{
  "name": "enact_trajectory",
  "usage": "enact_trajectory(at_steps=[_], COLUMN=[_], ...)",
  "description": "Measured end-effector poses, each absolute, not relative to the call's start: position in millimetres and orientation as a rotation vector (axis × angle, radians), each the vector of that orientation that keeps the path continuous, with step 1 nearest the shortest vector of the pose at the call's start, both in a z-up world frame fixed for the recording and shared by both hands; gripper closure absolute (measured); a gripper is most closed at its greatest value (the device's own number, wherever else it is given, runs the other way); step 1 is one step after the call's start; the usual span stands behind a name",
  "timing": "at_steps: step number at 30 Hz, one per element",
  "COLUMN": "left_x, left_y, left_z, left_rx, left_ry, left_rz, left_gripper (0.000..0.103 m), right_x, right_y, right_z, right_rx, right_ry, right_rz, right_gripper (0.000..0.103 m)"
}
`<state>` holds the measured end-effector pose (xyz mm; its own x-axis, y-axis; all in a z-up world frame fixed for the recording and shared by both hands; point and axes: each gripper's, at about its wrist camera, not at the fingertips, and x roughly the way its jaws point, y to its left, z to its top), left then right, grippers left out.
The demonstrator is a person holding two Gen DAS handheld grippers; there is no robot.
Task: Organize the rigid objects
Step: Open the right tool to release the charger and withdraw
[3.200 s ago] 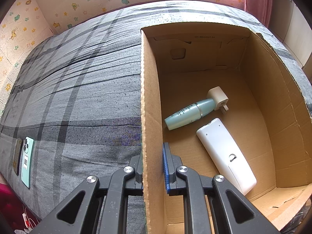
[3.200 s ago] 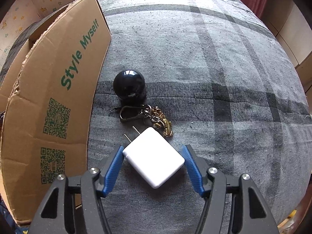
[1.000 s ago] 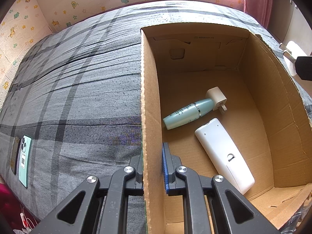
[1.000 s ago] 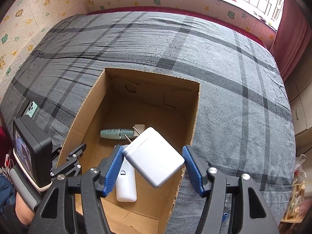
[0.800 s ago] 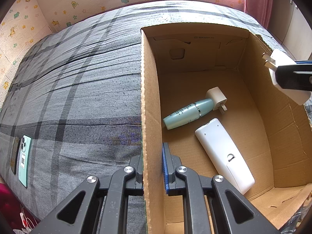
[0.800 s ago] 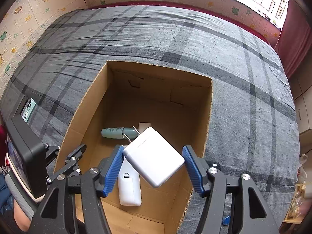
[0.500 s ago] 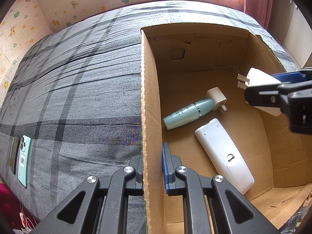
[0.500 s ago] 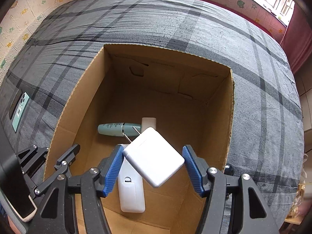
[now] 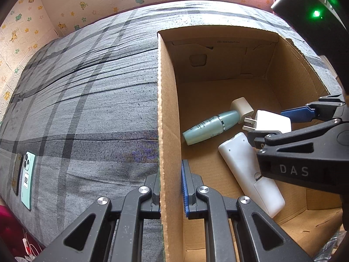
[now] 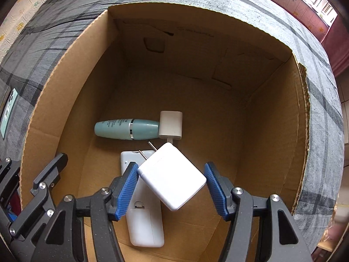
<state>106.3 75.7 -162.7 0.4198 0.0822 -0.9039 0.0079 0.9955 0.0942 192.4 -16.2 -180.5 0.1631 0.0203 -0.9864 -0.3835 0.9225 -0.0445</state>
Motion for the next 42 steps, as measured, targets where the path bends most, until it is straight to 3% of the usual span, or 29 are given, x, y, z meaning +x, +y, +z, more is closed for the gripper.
enact_trajectory(at_steps=[18,25,29,42], left_x=[106.7,106.8,106.8,107.1], left_y=[75.1,74.6,74.4,76.2], left_z=[-162.8,-163.1,-163.5,-163.5], left_rx=[0.092,0.090,0.093,0.087], left_ry=[1.137,1.138,1.138,1.139], left_rz=[0.049,0.050,0.052,0.051], left_gripper=[0.089,0.089,0.089,0.089], right_x=[197.1,192.7,189.3,181.7], right_y=[-20.8,-16.1,-11.2,-23.2], right_z=[-186.4,-168.0,-155.9,-126.2], right_rx=[-0.270,-0.292,-0.312,-0.304], right_ry=[1.375,1.308,1.266,1.204], right_rz=[0.293,0.315,0.308,0.280], right_gripper=[0.036,0.016,0.011,0.008])
